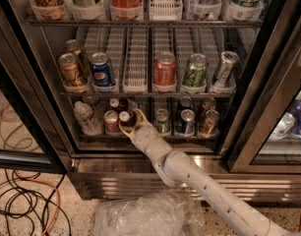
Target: Pick blue plastic bottle from bottom shelf of fridge
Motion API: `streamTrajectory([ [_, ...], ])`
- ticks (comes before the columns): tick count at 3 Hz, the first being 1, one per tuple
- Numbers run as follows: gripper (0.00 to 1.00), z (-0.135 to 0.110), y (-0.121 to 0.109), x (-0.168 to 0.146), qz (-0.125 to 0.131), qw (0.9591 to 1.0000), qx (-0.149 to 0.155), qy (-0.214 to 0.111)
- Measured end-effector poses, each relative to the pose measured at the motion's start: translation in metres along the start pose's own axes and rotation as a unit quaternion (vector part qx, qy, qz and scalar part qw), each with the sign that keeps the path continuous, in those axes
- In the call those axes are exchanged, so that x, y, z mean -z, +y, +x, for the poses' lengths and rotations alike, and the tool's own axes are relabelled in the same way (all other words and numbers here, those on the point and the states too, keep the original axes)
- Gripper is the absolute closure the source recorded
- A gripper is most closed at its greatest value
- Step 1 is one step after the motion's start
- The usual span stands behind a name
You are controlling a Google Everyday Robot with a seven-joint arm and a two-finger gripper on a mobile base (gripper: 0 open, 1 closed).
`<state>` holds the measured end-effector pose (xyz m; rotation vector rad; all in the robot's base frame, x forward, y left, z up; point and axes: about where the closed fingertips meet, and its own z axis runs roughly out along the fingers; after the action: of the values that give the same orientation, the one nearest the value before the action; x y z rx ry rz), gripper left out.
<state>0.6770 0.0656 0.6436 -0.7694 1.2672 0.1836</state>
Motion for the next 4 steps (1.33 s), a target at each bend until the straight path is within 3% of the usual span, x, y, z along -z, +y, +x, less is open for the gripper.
streamTrajectory([
  [1,1.00,-0.013,-0.005,0.005,0.011,0.9999,0.005,-0.013],
  [2,1.00,-0.050,-0.018,0.029,0.052,0.9967,0.036,-0.051],
  [3,1.00,-0.104,-0.029,0.063,0.103,0.9864,0.079,-0.100],
  [4,1.00,-0.136,-0.032,0.097,0.134,0.9783,0.096,-0.125],
])
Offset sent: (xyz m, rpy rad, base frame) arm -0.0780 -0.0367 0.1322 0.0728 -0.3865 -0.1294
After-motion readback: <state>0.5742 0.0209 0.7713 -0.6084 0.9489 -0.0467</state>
